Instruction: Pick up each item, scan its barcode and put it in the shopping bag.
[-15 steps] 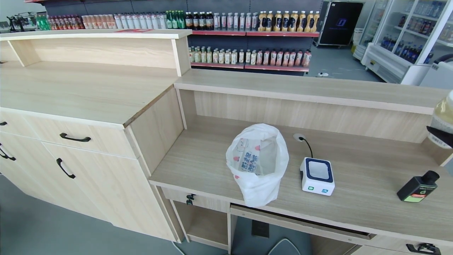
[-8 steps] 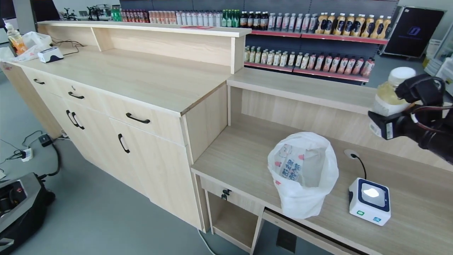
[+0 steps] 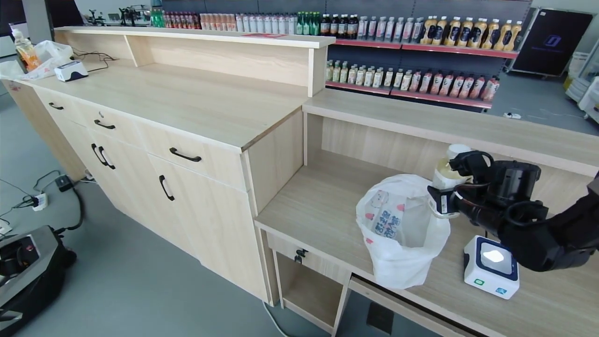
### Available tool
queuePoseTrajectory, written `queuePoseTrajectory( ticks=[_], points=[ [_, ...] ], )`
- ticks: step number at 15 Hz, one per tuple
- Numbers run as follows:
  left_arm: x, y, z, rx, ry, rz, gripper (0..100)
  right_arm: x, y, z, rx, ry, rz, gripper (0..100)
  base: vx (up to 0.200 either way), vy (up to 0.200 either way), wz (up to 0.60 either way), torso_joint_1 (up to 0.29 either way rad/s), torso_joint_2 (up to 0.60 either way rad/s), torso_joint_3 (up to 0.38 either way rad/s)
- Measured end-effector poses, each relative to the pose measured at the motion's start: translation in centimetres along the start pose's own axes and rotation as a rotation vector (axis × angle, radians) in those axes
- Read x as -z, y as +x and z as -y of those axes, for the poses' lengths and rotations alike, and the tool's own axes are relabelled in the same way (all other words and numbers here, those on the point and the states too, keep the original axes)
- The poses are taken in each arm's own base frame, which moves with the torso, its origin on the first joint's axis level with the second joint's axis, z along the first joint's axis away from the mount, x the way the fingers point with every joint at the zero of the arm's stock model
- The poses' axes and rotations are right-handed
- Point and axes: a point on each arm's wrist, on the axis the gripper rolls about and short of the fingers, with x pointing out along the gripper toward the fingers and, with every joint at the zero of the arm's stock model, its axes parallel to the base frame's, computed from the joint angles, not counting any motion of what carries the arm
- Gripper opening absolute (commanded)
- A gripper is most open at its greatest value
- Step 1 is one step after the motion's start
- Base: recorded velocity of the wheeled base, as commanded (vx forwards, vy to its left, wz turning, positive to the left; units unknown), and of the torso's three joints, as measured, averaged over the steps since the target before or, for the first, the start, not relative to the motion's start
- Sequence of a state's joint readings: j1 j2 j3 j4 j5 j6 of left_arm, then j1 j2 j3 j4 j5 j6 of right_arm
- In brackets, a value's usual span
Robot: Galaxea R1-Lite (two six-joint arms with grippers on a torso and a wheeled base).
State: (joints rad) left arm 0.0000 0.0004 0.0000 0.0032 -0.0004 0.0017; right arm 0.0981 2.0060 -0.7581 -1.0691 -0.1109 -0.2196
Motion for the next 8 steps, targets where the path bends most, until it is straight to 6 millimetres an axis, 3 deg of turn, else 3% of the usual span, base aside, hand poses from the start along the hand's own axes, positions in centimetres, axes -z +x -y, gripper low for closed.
queuePoseTrajectory(
  ticks=[8],
  points=[
    [0.0, 0.0, 0.0, 0.0, 0.0, 0.0, 100, 4.6, 4.7, -1.9, -0.022, 0.12, -0.064, 0, 0.0, 0.0, 0.0, 0.0, 0.0, 0.0]
  ],
)
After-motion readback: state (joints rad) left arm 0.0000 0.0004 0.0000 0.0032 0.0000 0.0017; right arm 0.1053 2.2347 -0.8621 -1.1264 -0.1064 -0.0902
